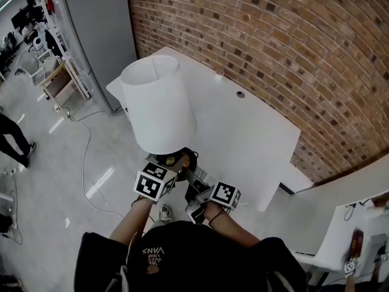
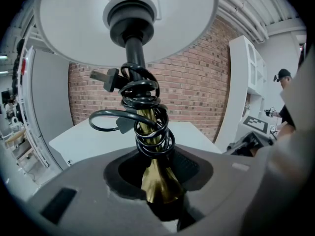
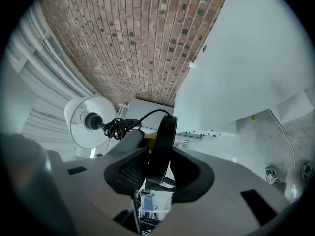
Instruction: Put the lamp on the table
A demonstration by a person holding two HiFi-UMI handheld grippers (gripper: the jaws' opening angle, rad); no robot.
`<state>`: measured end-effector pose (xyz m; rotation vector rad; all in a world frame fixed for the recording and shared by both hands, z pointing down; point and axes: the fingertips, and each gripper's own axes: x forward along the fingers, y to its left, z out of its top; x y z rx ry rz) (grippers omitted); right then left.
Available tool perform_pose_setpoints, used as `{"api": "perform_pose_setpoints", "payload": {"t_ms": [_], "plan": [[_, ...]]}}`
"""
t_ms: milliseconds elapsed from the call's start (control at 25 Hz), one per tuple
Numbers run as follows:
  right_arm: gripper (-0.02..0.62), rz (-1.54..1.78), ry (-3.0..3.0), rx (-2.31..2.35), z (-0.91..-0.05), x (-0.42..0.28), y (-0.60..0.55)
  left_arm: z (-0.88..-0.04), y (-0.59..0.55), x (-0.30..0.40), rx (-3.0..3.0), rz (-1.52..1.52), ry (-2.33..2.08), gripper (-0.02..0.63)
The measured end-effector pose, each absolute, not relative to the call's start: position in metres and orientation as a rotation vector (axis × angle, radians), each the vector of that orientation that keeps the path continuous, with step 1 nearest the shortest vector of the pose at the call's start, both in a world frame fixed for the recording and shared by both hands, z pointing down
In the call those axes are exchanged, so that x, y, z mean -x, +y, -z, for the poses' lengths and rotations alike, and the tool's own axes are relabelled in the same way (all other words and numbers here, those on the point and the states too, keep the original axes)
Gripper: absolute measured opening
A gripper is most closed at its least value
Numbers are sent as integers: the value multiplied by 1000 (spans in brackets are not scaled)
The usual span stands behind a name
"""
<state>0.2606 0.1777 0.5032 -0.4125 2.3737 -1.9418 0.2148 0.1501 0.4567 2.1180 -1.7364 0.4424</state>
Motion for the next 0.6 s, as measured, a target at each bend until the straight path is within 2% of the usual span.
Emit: {"api": "perform_pose_setpoints", "payload": {"t_ms": [600], "plan": [[132,1910,2300,501,-511,-138,175,-461,144,-97,-2208,-530,-1646,147]]}}
